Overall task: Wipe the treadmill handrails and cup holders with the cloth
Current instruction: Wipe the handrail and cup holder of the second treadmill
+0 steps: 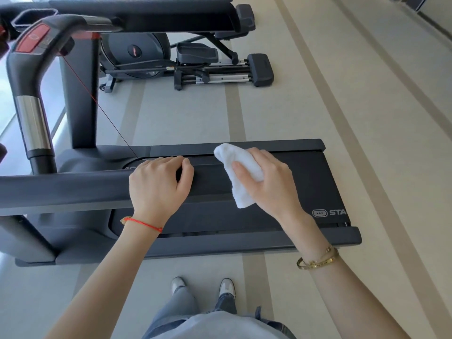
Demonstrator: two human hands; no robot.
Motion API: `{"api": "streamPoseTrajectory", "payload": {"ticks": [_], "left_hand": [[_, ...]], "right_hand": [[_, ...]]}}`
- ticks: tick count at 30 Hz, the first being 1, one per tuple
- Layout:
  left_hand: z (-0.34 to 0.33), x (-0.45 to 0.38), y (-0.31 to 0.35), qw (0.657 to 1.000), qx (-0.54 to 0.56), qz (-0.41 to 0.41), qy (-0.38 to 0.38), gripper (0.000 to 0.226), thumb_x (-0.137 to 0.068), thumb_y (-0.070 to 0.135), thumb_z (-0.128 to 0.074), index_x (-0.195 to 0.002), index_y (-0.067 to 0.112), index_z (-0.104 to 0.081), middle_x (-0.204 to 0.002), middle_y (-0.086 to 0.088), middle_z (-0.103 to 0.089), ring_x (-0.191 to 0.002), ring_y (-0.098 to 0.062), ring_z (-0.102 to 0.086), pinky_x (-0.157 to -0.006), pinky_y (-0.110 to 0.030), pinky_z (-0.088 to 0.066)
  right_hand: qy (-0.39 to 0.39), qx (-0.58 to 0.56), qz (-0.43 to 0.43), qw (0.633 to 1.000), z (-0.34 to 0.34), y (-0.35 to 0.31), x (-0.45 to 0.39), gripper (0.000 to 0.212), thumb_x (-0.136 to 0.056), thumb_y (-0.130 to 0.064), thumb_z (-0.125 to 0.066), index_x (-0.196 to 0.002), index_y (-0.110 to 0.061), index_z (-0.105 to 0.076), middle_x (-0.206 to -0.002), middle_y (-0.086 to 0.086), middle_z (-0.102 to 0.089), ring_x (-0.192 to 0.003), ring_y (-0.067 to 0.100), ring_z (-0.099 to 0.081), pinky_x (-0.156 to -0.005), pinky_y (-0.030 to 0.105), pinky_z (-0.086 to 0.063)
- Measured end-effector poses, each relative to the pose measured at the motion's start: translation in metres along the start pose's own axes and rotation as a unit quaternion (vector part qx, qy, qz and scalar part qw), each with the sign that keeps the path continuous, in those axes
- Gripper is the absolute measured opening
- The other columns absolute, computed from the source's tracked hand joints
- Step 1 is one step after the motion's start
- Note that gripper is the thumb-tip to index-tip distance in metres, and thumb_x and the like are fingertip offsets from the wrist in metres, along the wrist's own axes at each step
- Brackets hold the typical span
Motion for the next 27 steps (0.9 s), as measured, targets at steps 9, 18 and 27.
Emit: {"api": "streamPoseTrajectory", "payload": {"ticks": [9,18,27], "left_hand": [[0.002,0.000,0.000,1.000,0.008,-0.015,0.005,0.042,-0.091,0.019,-0.050,-0.050,0.013,-0.042,-0.044,0.003,-0.033,-0.043,-0.024,-0.034,-0.049,-0.018,-0.008],[0.002,0.000,0.001,1.000,0.014,-0.025,0.014,0.044,-0.092,0.020,-0.047,-0.051,0.015,-0.033,-0.044,0.002,-0.029,-0.042,-0.024,-0.030,-0.050,-0.019,-0.007],[-0.002,0.001,0.000,0.999,0.012,-0.027,0.023,0.045,-0.093,0.021,-0.045,-0.050,0.015,-0.035,-0.044,0.003,-0.030,-0.042,-0.022,-0.028,-0.050,-0.019,-0.008]], "right_hand": [[-0.190,0.072,-0.061,0.977,-0.004,-0.009,-0.046,0.059,-0.077,-0.077,-0.043,-0.067,-0.022,-0.058,-0.060,-0.004,-0.059,-0.065,0.017,-0.059,-0.053,0.029,-0.036],[-0.029,-0.184,-0.157,0.970,-0.001,0.014,0.000,0.036,-0.086,-0.062,-0.052,-0.090,-0.030,-0.066,-0.081,-0.009,-0.067,-0.079,0.011,-0.064,-0.068,0.031,-0.049],[0.057,-0.039,-0.021,0.997,-0.008,-0.003,0.026,0.030,-0.094,-0.047,-0.053,-0.115,-0.026,-0.059,-0.109,-0.016,-0.059,-0.100,-0.001,-0.050,-0.088,0.025,-0.042]]}}
Point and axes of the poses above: each hand's wrist, its own x-axis away from the middle knuckle, its own z-axis out of the back of the hand, y = z × x, the point moved 1 cm from there along -x, towards the middle knuckle
